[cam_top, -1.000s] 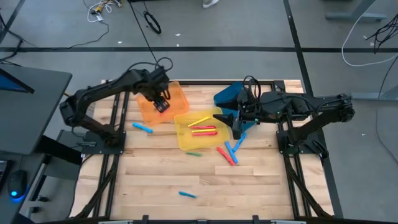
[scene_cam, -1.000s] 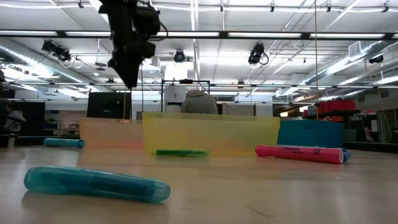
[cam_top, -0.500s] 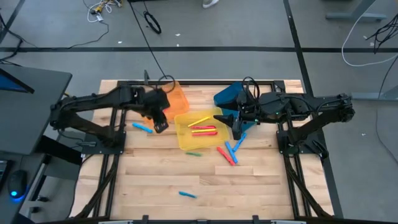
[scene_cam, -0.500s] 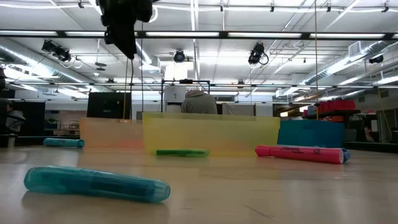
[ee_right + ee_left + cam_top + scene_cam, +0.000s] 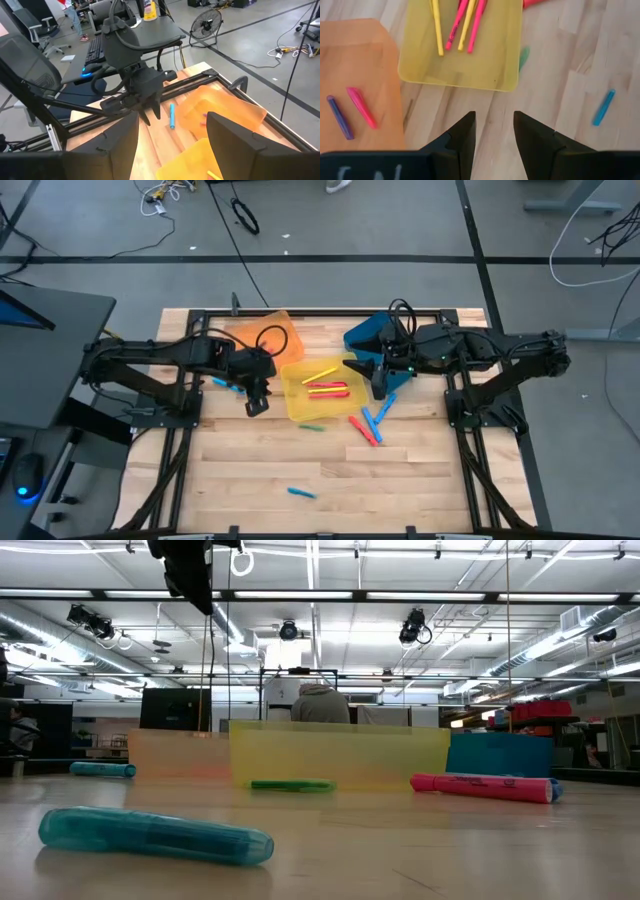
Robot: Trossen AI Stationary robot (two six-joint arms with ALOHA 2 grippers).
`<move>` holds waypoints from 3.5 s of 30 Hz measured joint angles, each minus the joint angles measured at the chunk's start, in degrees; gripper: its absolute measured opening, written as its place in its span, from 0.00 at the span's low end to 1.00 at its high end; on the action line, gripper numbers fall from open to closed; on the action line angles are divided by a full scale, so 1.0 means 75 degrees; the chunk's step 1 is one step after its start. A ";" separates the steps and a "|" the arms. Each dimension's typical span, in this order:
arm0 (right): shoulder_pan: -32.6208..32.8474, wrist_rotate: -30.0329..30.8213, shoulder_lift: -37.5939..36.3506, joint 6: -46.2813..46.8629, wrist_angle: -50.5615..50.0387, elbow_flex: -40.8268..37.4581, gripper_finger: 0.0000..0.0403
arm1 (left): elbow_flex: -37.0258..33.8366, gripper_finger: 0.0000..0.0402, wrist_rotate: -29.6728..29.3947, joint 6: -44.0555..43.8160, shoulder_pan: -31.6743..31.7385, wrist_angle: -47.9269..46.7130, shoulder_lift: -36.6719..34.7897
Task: Pick & Place Markers
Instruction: Put the blue pen into the orange bin
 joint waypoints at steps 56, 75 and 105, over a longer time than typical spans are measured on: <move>-0.0003 -0.0131 0.0000 0.0055 -0.0062 0.0000 0.58 | 0.0000 0.34 -0.0001 0.0010 0.0006 0.0219 0.0006; -0.0002 -0.0231 -0.0003 0.0164 -0.0434 0.0003 0.58 | -0.0085 0.34 0.0797 -0.0980 -0.1614 0.0051 0.0286; 0.0828 -0.0741 -0.0055 0.0592 -0.3342 0.0002 0.58 | 0.3352 0.34 0.0748 0.0401 -0.3486 0.0359 0.4826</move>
